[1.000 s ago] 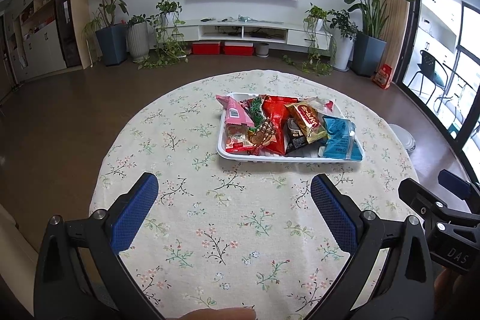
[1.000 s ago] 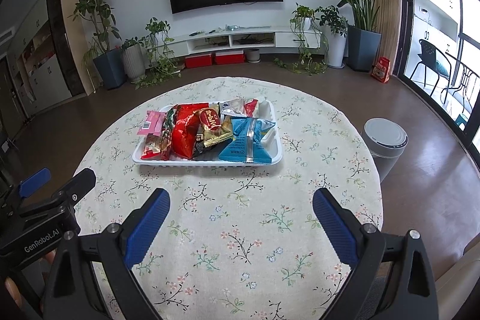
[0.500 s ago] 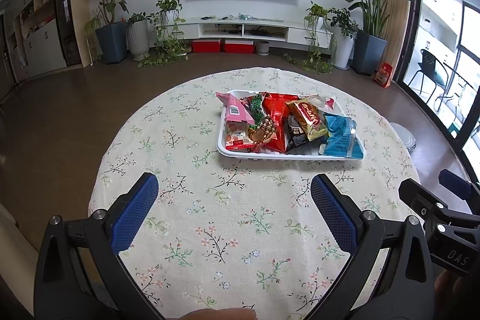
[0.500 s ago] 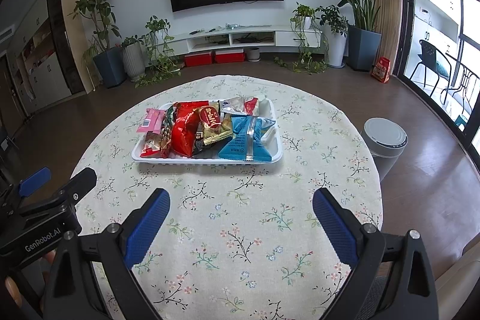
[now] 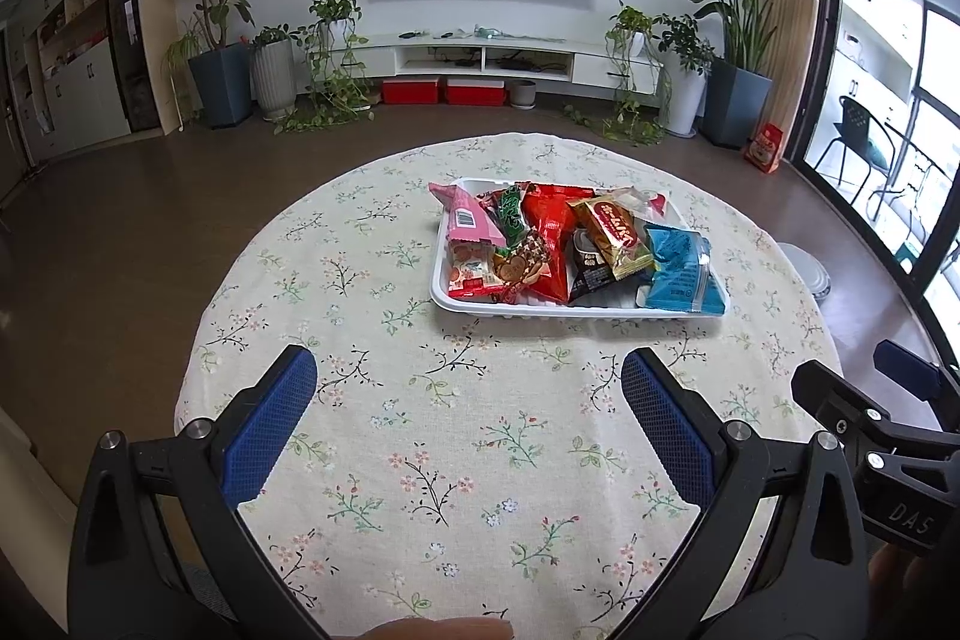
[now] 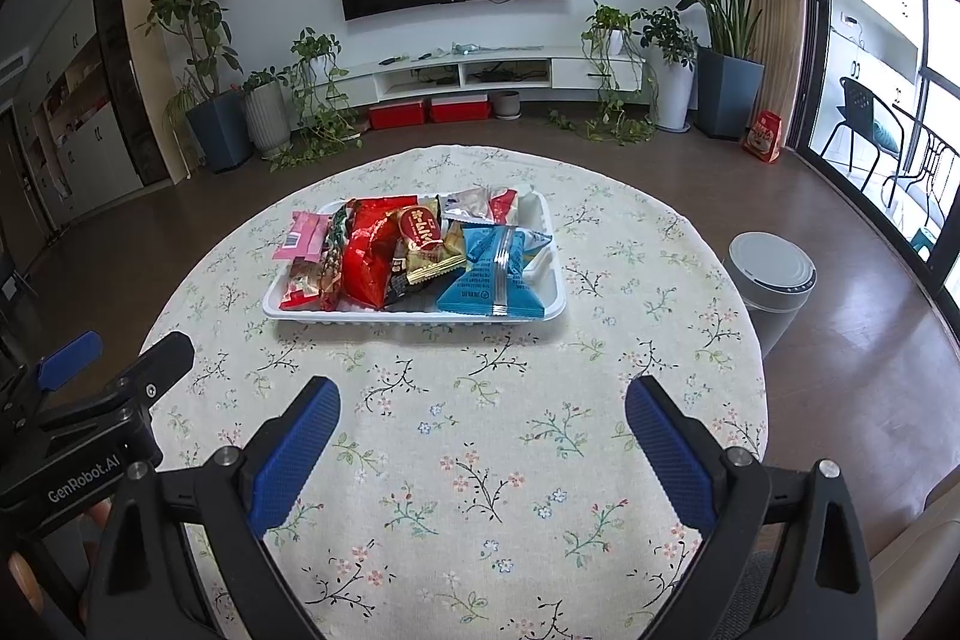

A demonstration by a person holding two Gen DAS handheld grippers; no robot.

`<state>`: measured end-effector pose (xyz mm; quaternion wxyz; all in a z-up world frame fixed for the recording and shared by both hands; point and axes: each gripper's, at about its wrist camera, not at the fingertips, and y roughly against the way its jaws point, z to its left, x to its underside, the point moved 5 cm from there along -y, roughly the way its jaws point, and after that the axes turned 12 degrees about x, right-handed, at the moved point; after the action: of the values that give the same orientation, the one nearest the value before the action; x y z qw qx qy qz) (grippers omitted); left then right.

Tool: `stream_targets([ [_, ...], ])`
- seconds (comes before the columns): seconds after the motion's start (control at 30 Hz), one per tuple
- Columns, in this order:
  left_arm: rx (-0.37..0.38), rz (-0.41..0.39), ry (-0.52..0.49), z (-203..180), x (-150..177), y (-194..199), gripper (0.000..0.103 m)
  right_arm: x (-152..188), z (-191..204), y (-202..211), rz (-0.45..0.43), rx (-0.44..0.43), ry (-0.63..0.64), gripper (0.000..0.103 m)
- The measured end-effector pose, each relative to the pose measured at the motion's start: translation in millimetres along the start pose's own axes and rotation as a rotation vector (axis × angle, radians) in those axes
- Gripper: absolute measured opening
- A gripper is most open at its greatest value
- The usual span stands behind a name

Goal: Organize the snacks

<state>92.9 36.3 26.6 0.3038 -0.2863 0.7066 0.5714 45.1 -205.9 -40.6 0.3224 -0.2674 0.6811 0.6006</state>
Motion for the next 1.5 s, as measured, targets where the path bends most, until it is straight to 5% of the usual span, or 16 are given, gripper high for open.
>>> stream_targets([
  [1.5, 0.006, 0.02, -0.008, 0.2, 2.5, -8.9, 0.103, 13.5, -0.6, -3.7, 0.017, -0.003, 0.008, 0.098],
])
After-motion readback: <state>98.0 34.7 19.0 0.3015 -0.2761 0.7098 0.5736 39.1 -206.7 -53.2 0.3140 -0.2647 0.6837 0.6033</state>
